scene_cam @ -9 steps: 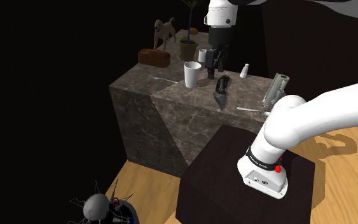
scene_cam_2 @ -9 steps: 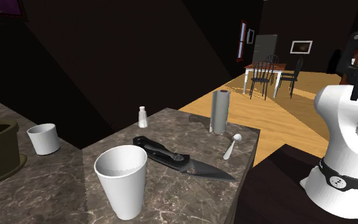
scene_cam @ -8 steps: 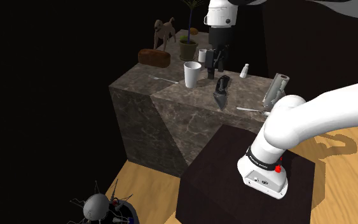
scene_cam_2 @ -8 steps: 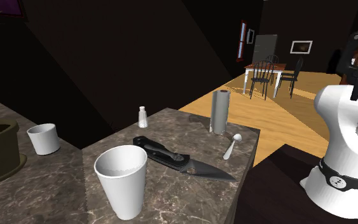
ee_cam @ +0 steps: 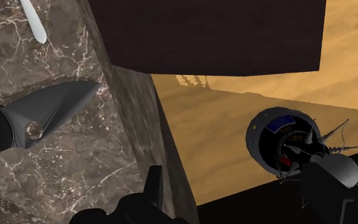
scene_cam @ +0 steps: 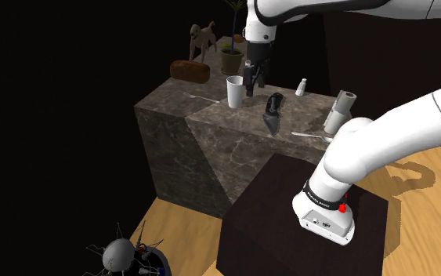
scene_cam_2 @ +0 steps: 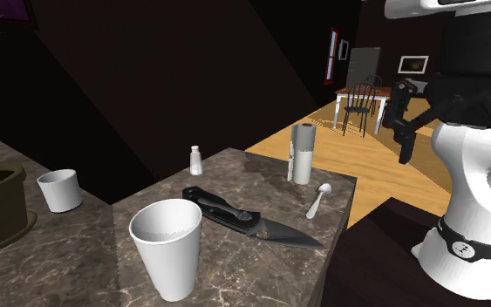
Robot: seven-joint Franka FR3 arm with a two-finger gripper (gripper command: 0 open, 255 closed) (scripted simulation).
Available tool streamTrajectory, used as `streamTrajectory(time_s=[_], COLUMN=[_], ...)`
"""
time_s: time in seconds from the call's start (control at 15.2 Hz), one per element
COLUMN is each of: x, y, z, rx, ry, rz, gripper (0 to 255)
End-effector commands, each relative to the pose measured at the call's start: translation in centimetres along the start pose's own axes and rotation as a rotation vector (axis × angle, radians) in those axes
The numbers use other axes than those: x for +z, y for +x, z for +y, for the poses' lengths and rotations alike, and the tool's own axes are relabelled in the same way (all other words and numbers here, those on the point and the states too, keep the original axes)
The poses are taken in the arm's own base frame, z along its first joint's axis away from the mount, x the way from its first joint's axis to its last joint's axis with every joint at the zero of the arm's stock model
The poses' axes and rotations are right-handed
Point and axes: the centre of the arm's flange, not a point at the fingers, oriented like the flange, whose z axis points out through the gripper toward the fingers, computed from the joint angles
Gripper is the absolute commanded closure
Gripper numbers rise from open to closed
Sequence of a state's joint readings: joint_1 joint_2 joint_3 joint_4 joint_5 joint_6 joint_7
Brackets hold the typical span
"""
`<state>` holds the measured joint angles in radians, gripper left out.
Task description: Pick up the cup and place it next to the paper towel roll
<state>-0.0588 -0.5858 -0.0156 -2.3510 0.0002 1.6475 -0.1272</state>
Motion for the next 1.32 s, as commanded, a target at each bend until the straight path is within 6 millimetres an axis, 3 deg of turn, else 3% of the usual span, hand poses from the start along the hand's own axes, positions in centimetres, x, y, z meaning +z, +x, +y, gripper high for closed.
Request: streamTrajectory(time_s=[0.0, 1.25], x=[0.9, 7.2], y=[1.5, 17.4], z=[1.5, 16.8], rx=[-0.002, -0.016], ry=[-0.014, -0.135], rz=[0.011, 0.099], gripper=[0, 0])
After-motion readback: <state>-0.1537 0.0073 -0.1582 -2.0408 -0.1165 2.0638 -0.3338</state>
